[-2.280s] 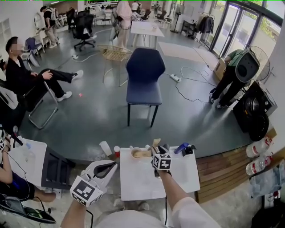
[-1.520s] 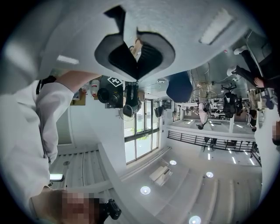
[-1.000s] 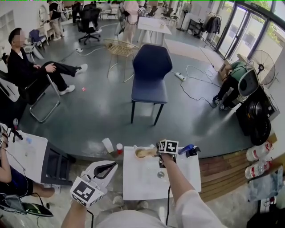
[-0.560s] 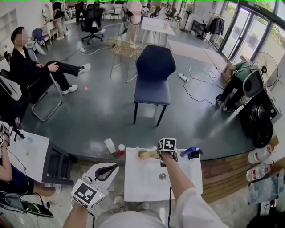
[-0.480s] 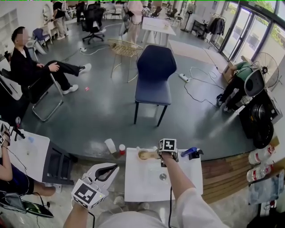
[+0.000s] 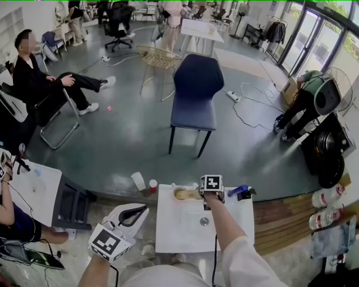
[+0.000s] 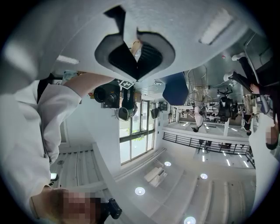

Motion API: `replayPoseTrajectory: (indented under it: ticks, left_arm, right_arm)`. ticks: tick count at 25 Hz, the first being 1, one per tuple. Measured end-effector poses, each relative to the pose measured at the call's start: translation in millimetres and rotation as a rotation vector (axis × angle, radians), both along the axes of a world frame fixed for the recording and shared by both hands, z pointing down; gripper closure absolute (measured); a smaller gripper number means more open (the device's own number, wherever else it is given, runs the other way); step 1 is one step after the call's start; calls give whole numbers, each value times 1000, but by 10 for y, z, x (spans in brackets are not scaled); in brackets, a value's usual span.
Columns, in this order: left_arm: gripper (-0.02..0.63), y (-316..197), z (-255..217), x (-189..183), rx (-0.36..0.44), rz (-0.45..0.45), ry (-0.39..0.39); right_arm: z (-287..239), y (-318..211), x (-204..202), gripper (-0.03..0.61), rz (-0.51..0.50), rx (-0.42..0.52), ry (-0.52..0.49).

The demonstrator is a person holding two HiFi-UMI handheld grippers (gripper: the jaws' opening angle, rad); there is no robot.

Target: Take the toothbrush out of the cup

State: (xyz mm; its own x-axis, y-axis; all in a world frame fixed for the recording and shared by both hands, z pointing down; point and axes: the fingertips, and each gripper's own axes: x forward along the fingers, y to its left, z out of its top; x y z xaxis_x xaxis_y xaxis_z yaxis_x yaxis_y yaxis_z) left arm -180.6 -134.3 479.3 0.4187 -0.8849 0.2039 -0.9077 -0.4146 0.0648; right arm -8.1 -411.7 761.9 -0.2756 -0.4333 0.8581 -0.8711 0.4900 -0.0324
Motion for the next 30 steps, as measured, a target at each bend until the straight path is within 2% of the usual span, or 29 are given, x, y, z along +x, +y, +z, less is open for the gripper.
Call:
replayPoseTrajectory:
  ticks: [18, 30]
  left_arm:
    - [607, 22, -36, 26, 13, 18, 9]
    - [607, -9, -83, 191, 32, 59, 11]
  right_arm:
    - [-259, 77, -70, 552, -74, 63, -45]
    - [-584, 115, 21, 552, -107, 130, -72]
